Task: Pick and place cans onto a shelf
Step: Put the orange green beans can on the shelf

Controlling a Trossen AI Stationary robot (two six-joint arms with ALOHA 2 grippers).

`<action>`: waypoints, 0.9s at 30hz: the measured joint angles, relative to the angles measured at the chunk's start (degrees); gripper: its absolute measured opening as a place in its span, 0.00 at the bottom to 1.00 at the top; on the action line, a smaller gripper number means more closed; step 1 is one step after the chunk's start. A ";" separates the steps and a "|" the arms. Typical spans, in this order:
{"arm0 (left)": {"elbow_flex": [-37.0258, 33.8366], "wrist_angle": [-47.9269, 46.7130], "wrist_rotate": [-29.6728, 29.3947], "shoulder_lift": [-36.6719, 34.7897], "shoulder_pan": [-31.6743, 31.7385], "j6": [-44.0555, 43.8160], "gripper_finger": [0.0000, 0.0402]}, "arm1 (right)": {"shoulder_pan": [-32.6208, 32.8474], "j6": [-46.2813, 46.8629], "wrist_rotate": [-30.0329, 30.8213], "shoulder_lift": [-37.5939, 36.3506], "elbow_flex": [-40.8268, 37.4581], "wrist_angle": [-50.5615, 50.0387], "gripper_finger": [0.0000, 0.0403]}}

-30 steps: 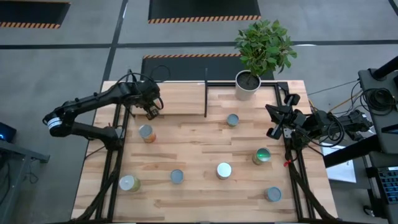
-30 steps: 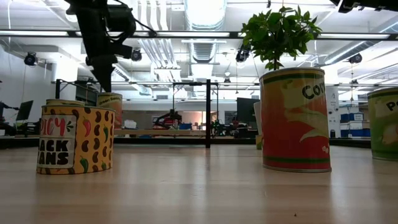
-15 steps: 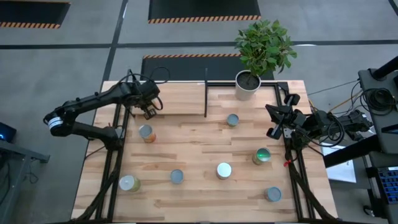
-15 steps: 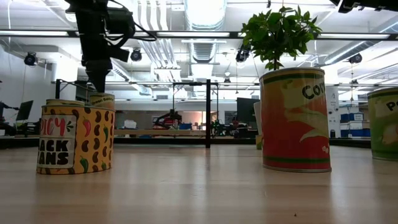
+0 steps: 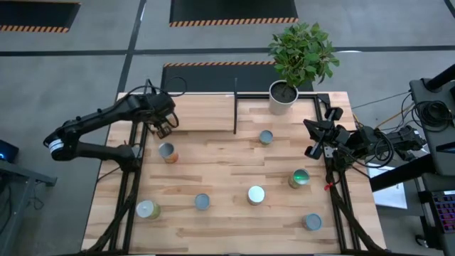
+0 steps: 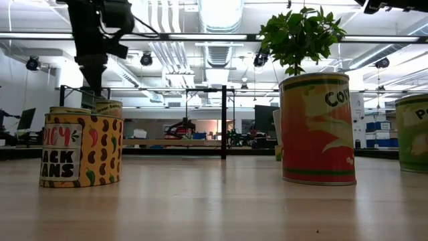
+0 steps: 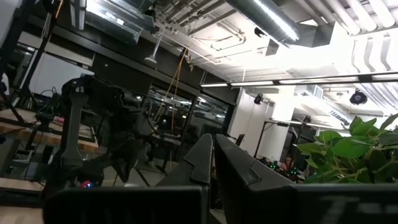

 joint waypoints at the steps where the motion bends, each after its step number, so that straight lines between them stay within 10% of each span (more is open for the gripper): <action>1: 0.00 -0.23 0.89 -0.59 0.00 0.03 0.00 | -0.02 0.02 0.00 0.00 0.00 0.00 0.02; 8: -0.25 -1.08 14.31 -2.90 -0.05 1.37 0.00 | -0.01 0.02 0.00 0.01 0.00 0.00 0.02; 27: -0.79 0.12 2.46 3.13 0.00 -1.14 0.00 | 0.00 0.15 0.00 0.02 0.00 0.00 0.02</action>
